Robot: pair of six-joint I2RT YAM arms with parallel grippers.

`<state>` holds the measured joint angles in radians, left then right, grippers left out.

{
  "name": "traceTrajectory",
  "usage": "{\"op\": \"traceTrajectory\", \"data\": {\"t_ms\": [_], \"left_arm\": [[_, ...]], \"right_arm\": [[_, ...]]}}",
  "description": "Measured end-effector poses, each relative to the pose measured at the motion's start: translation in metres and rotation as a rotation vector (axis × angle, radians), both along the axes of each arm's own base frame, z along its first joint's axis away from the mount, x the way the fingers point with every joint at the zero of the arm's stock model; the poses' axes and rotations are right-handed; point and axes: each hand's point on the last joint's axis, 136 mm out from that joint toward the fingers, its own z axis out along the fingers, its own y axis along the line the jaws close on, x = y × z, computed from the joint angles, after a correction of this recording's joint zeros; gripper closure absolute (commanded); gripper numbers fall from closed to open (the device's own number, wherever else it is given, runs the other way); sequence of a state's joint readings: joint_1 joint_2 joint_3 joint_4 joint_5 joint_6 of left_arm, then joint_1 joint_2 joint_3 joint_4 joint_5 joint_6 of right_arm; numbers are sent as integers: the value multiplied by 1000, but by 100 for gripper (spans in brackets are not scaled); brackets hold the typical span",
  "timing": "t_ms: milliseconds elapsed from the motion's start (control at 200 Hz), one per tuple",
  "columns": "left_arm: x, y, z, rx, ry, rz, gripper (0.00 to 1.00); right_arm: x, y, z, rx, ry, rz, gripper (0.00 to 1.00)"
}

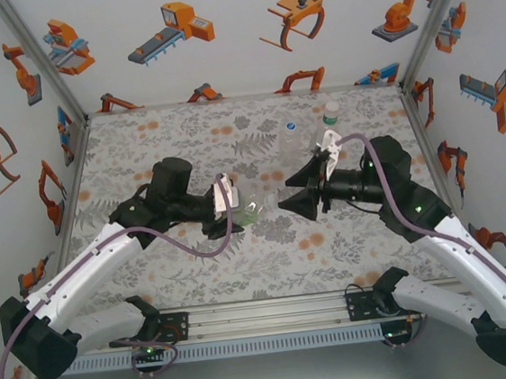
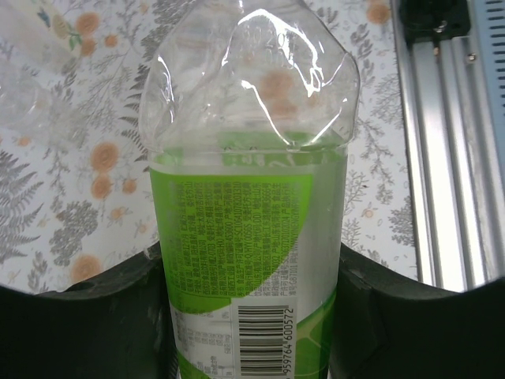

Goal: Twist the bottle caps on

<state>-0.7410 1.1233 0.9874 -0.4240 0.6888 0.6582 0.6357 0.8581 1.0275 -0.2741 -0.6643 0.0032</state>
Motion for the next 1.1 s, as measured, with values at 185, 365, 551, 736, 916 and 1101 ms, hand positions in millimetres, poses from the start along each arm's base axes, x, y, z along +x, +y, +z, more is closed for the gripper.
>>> {"op": "traceTrajectory", "data": {"t_ms": [185, 365, 551, 736, 916, 1101], "left_arm": [[-8, -4, 2, -8, 40, -56, 100], [-13, -4, 1, -8, 65, -78, 100], [-15, -3, 0, -4, 74, -84, 100], [-15, -3, -1, -1, 77, -84, 100], [-15, -3, 0, -3, 75, -84, 100], [-15, -3, 0, -3, 75, -84, 100]], "right_arm": [[-26, 5, -2, -49, -273, 194, 38], [-31, 11, -12, -67, -382, 284, 40], [-28, 17, -29, -85, -385, 323, 49], [-28, 17, -36, -91, -384, 329, 56], [-28, 18, -36, -89, -391, 328, 55], [-27, 18, -32, -76, -407, 327, 55]]}}
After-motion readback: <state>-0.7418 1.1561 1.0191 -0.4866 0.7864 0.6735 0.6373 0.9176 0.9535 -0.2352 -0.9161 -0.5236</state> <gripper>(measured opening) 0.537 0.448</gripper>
